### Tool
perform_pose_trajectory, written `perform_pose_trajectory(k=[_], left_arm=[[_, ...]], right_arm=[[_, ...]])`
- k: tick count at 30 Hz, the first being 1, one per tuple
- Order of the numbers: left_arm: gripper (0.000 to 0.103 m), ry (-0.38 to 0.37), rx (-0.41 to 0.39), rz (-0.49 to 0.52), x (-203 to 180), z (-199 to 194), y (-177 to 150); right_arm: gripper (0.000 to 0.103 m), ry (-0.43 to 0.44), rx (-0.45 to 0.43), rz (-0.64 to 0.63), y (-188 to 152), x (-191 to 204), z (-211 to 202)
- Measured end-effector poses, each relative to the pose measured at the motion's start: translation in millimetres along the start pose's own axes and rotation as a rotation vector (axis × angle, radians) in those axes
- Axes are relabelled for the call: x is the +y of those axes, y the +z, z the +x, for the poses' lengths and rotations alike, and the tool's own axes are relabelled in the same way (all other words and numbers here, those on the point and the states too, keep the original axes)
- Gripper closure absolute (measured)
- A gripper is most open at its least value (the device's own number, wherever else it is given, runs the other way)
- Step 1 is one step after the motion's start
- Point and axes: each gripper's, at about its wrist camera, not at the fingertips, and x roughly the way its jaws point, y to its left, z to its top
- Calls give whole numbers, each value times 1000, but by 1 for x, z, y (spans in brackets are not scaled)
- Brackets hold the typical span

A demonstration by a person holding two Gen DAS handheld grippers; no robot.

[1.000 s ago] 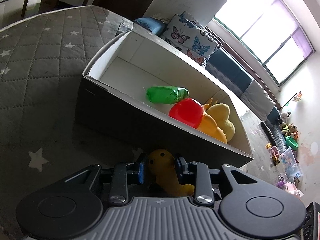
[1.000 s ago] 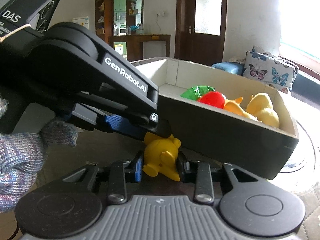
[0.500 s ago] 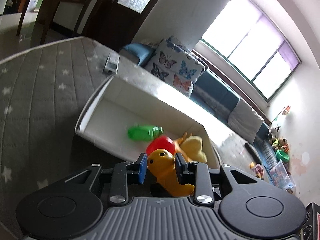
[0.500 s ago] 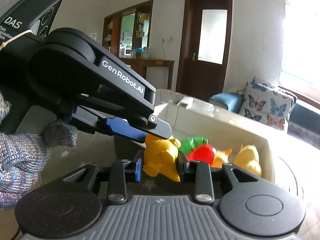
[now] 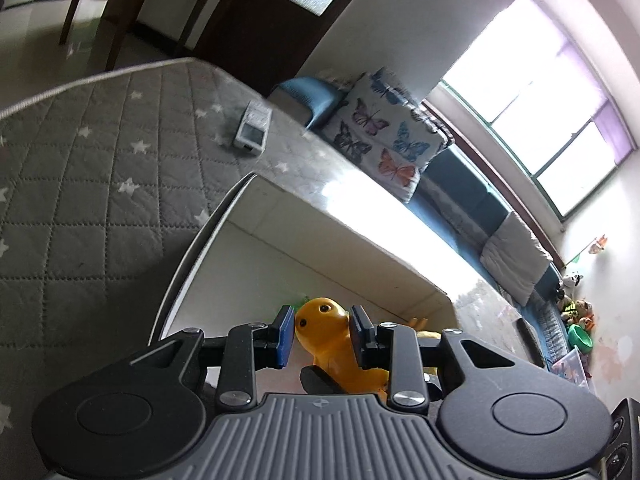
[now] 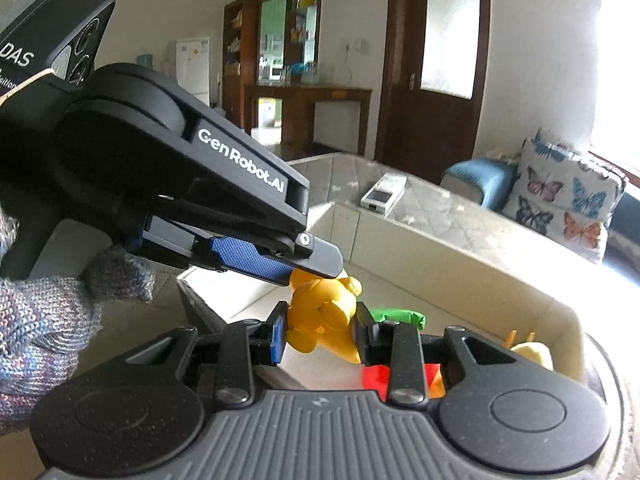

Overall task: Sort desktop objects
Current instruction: 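Lift the yellow duck with both grippers and lower it into the box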

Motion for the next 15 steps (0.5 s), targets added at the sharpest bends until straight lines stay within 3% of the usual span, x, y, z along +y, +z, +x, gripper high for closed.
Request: perform_pose_trajectory(k=[7,15], left_arm=[[72,37,54,-24,13,27,6],[72,57,84,2,12,39,6]], right_arm=[[71,39,79,13,-4,-6,27],[69,62,102,58,-4,-18,37]])
